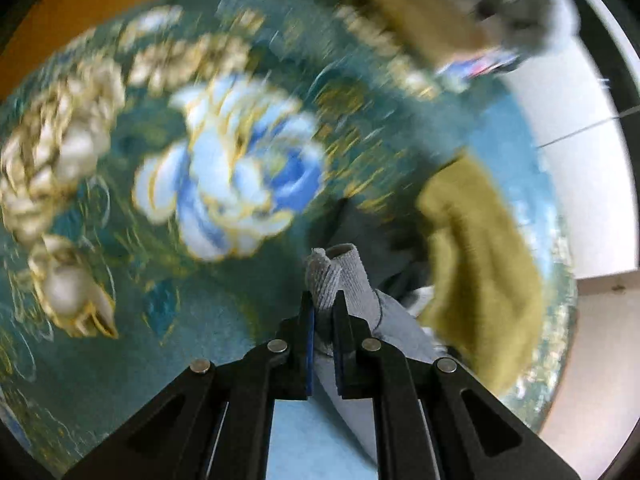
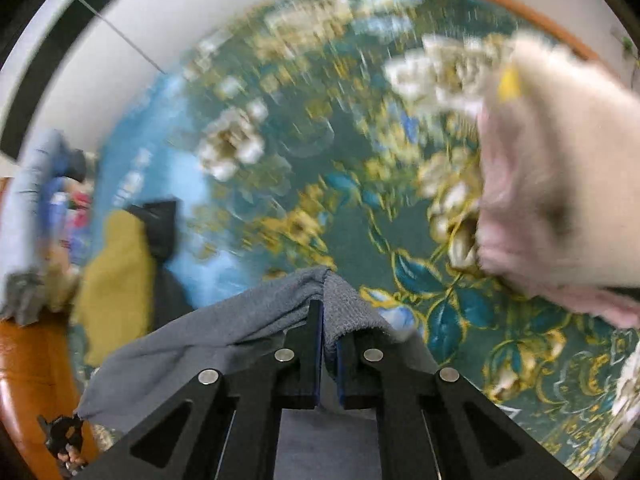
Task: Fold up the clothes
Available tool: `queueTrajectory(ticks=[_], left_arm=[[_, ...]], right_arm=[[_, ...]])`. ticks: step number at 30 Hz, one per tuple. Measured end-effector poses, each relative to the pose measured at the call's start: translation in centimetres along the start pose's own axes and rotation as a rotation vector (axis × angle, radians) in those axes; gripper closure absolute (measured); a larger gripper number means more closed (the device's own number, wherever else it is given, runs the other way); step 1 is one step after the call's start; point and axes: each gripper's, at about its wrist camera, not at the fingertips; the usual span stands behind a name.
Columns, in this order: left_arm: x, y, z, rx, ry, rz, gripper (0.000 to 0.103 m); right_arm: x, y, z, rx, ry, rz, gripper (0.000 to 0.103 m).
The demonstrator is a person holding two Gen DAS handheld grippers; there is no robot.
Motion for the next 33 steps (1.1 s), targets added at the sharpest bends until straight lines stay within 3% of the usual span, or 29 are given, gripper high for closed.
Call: queueTrajectory(ticks=[4,8,9,10,11,12,14,16,20,27,30,33], left_arm=[[-0.4,-3.1,-0.2,0.063,0.009,-0.057,0.096],[-0.8,-3.3,-0.8,0.042,0.028,-0.098,0.094],[-1.0,-2.9,-1.0,0.030,0.037,-0.109,0.092],[-1.1,-2.5,-1.2,0.017,0.046,-0.120,0.090],[-1.4,-2.1,-1.4,-0.002,0.057,-0.127,0.081],[-1.8,-1.4,-1.6,-0.024,0.063,-0.127,0.069],[-2.7,0.1,-2.1,-0.065,0.072,-0.127,0.062],[-4.3,1.6,-2.6,-0.060,0.045,-0.134,0.056],[-8.9,3.5,-5.3,-0.010,0.042,-0.174,0.054],[-17.0,4.9,-11.7,0.123,0.090,-0.276,0.054],[-19.3,5.5,-14.5,0.121,0.179,-0.281,0.052],[-20.7,4.9,-15.5,0.095,0.207,-0.294,0.052]], right_arm=[[-0.3,-4.0,-1.2,-0.076,0.028,-0.035,0.097],[-0.3,-3.8,-1.9,-0.090,0.059,-0.034,0.093],[-0.2,-3.7,-2.0,-0.094,0.063,-0.035,0.091],[-0.2,-3.4,-2.0,-0.095,0.063,-0.037,0.082],[-0.2,-3.0,-1.9,-0.088,0.055,-0.037,0.067],[-0.3,-2.2,-1.8,-0.074,0.046,-0.032,0.061],[-0.8,-0.3,-1.6,-0.037,0.031,-0.017,0.058],[-1.7,1.7,-0.8,0.003,0.013,0.001,0.057],[-5.4,4.9,3.6,0.031,-0.070,0.004,0.052],[-14.0,3.8,14.9,-0.086,-0.325,-0.109,0.052],[-16.2,2.8,17.5,-0.078,-0.411,-0.138,0.052],[-16.8,1.5,18.3,-0.054,-0.454,-0.154,0.052]])
Point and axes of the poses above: each gripper's, at about its wrist camera, not at the fingertips, and y roughly against the way its jaws point, z to its right, x to its top, and after that the axes turned 14 degrees about -y, right-handed
